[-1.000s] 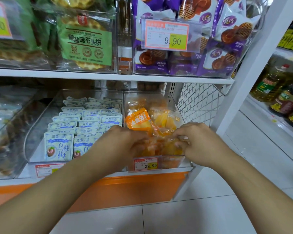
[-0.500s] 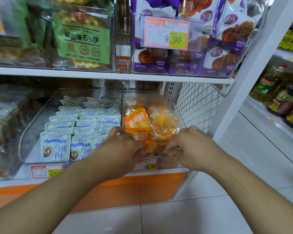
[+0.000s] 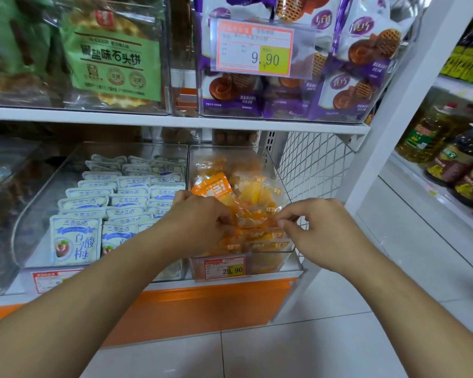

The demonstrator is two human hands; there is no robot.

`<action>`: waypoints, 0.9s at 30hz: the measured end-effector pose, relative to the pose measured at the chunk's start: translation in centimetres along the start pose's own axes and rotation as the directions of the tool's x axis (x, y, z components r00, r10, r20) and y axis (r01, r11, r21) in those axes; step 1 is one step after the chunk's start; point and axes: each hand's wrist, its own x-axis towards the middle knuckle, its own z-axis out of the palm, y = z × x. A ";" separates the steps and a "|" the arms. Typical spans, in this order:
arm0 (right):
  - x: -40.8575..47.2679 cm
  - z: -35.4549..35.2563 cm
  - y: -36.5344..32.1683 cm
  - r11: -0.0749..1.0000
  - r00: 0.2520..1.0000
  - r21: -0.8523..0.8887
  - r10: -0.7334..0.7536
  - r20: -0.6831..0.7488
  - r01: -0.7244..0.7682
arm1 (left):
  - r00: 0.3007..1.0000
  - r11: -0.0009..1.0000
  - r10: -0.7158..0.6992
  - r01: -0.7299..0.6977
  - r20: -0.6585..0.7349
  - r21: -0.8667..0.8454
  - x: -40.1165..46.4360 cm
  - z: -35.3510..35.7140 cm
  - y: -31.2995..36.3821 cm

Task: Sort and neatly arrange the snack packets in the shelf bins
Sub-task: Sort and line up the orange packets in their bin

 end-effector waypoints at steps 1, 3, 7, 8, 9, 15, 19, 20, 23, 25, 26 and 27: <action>0.1 0.0 0.0 1.000 1.000 0.007 0.004 -0.007 -0.004 | 1.000 1.000 -0.003 0.003 0.029 0.010 0.0 0.0 0.0; 0.1 0.0 -0.1 1.000 1.000 0.012 0.008 -0.020 -0.008 | 1.000 1.000 -0.021 0.020 0.014 0.011 -0.1 0.4 -0.2; 0.3 0.5 -0.5 0.995 0.999 0.099 0.024 -0.045 -0.019 | 0.973 0.982 -0.115 0.081 -0.200 -0.172 -1.0 0.4 -1.0; 0.4 0.7 -0.6 0.989 0.998 0.149 0.023 -0.063 -0.013 | 0.955 0.969 -0.136 0.073 -0.265 -0.234 -1.4 -0.1 -0.9; 0.5 0.9 -0.8 0.979 0.996 0.204 0.026 -0.082 -0.009 | 0.934 0.950 -0.157 0.053 -0.322 -0.308 -1.9 -0.6 -0.8; 1.0 1.6 -2.5 0.854 0.992 0.508 0.129 0.006 -0.114 | 0.901 0.543 -0.300 -0.108 -0.313 -0.833 -4.6 -2.7 0.2; 0.3 0.8 -3.5 0.547 0.986 0.836 0.161 -0.041 -0.054 | 0.924 0.464 -0.273 -0.116 -0.267 -0.878 -5.0 -2.5 -0.1; 0.1 0.5 -3.7 0.503 0.980 0.863 0.189 -0.059 -0.045 | 0.933 0.532 -0.244 -0.101 -0.266 -0.841 -5.0 -2.3 -0.4; -0.4 -0.3 -3.8 0.538 0.961 0.843 0.232 -0.150 0.001 | 0.943 0.802 -0.186 -0.017 -0.277 -0.596 -5.0 -1.7 -1.7; -0.4 -0.5 -3.4 0.679 0.961 0.733 0.186 -0.203 0.023 | 0.941 0.875 -0.198 0.043 -0.276 -0.481 -5.2 -1.9 -2.4; -0.4 -0.4 -3.2 0.733 0.968 0.679 0.147 -0.204 0.031 | 0.939 0.885 -0.211 0.066 -0.270 -0.460 -5.3 -2.1 -2.8; -0.4 -0.2 -3.3 0.778 0.976 0.627 0.107 -0.189 0.036 | 0.938 0.888 -0.224 0.084 -0.265 -0.453 -5.3 -2.2 -3.1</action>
